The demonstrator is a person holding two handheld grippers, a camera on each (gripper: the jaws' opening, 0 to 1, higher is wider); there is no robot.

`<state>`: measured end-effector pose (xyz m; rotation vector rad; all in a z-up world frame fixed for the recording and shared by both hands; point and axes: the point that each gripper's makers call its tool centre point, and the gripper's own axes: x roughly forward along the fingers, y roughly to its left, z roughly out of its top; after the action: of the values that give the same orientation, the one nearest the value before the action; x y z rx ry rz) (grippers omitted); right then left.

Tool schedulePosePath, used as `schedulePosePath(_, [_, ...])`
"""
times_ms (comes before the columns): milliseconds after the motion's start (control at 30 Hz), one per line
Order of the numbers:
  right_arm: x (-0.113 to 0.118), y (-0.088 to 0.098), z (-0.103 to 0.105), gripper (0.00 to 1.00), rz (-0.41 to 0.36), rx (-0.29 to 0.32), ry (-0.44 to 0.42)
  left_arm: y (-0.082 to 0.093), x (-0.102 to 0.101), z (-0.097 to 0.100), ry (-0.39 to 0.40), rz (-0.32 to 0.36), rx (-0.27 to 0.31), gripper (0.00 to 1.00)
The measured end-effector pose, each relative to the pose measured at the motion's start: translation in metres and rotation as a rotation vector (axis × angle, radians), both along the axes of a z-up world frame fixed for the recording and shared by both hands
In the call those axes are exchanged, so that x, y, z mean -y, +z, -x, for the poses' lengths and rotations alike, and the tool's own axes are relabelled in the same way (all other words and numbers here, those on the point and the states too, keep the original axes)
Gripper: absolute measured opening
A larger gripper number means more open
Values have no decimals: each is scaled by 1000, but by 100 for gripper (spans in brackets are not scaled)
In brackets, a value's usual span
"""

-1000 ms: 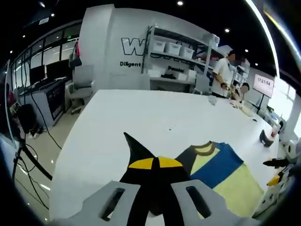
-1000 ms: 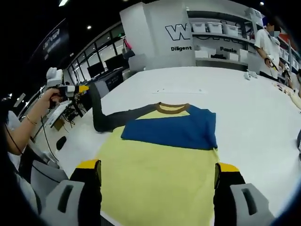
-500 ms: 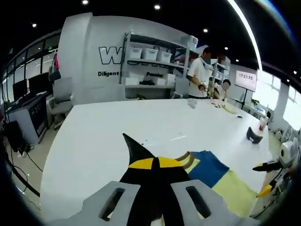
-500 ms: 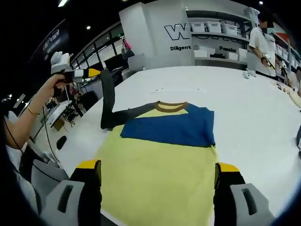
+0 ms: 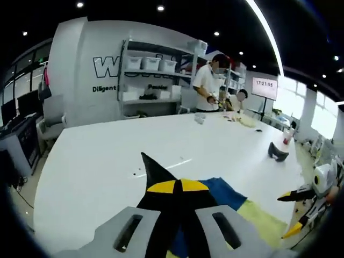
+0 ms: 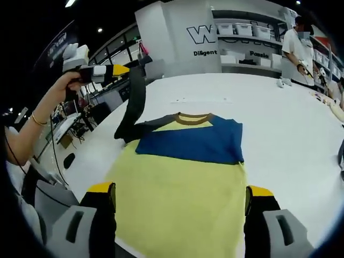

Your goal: Fold the garment on the visible template until the final outline fits inside the template.

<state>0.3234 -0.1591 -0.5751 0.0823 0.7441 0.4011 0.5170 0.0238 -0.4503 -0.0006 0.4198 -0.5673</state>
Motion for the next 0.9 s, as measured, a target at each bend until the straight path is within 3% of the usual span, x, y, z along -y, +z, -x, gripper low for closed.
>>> schedulePosePath(533, [15, -11, 4, 99, 10, -23, -23, -49, 84, 19, -130, -20, -50, 0])
schedulePosePath(900, [22, -21, 2, 99, 9, -42, -37, -87, 117, 20, -189, -62, -96, 0])
